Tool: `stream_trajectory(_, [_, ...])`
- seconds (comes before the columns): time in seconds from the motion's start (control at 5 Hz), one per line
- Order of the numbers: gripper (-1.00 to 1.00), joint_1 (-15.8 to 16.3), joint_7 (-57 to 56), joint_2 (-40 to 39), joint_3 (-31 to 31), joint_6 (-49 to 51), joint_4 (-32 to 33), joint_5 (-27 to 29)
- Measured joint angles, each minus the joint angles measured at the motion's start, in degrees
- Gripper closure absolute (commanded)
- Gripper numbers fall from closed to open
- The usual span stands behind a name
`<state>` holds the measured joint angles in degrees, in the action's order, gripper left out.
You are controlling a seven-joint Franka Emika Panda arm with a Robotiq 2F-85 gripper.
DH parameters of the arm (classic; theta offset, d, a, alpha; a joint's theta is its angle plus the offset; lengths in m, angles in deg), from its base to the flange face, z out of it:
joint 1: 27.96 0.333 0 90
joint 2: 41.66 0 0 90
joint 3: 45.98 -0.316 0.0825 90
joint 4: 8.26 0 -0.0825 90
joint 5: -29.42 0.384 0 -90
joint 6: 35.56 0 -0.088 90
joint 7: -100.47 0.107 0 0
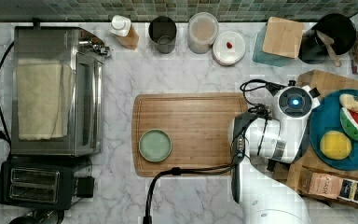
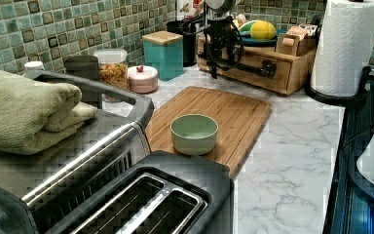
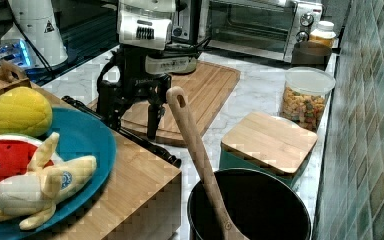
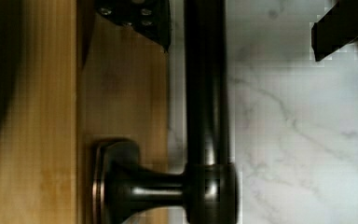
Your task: Open the drawer.
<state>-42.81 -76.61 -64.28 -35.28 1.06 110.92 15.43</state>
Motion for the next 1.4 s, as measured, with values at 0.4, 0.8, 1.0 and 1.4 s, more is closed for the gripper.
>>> stream_trajectory(0.4, [-1.00,-0.5,0.0,0.1,0.1,0.4,1.0,0.0])
stream_trajectory(0.8, [-1.00,0.0,1.5,0.1,-0.4,0.3,1.1,2.7])
stream_trajectory(1.0, [-1.00,0.0,2.2,0.3,-0.4,0.7,1.1,3.3])
stream_trajectory(1.4, [-1.00,-0.5,2.2,0.3,-0.9,1.1,1.0,3.8])
